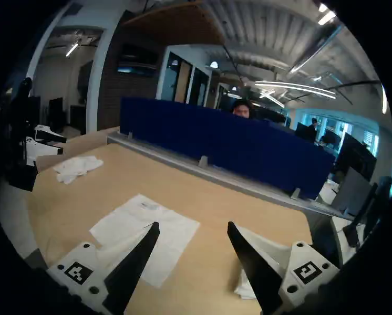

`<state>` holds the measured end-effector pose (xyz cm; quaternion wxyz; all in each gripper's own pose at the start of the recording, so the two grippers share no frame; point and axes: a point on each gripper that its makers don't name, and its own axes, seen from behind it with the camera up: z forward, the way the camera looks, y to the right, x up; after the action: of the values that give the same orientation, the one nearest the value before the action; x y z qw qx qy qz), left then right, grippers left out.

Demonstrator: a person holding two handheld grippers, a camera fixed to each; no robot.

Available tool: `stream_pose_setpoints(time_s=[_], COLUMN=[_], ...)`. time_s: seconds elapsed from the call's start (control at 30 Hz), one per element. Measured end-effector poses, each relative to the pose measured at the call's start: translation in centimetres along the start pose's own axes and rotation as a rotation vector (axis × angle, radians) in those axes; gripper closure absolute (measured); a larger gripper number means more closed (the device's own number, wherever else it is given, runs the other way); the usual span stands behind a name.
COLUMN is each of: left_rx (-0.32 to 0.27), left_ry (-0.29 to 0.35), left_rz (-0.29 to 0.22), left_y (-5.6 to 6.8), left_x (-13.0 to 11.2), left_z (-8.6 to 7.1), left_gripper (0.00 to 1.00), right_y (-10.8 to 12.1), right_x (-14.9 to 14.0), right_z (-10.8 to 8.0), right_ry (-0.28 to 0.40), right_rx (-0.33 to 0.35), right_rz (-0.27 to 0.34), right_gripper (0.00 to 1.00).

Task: Fold towel

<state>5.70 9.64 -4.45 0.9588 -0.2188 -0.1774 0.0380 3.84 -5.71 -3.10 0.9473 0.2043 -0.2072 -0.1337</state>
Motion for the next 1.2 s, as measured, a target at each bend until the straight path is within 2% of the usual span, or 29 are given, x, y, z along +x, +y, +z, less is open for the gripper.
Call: stream_pose_setpoints(time_s=[0.37,0.67,0.83,1.2], left_rx=[-0.112,-0.143,-0.166,-0.230], left_ry=[-0.128,-0.184,-0.220,-0.331], left_rz=[0.051,0.048,0.067,0.102], left_y=[2.9,4.1,4.5,6.1], left_x=[-5.5,-9.2,-11.6,-18.7], left_z=[1.5,3.2,4.1,6.8], left_gripper=[0.05,0.05,0.05,0.05], right_y=[-3.1,-4.2,-4.7,-6.3], right_x=[-4.3,-7.3,-9.7,-15.7], right_z=[1.1,2.8,3.9,6.5], right_ry=[-0.126,-0.172,-0.202,-0.249], right_rx=[0.141,0.176,0.188,0.222], right_rz=[-0.058,-0.048,-0.052,-0.047], right_gripper=[0.00,0.00,0.00,0.00])
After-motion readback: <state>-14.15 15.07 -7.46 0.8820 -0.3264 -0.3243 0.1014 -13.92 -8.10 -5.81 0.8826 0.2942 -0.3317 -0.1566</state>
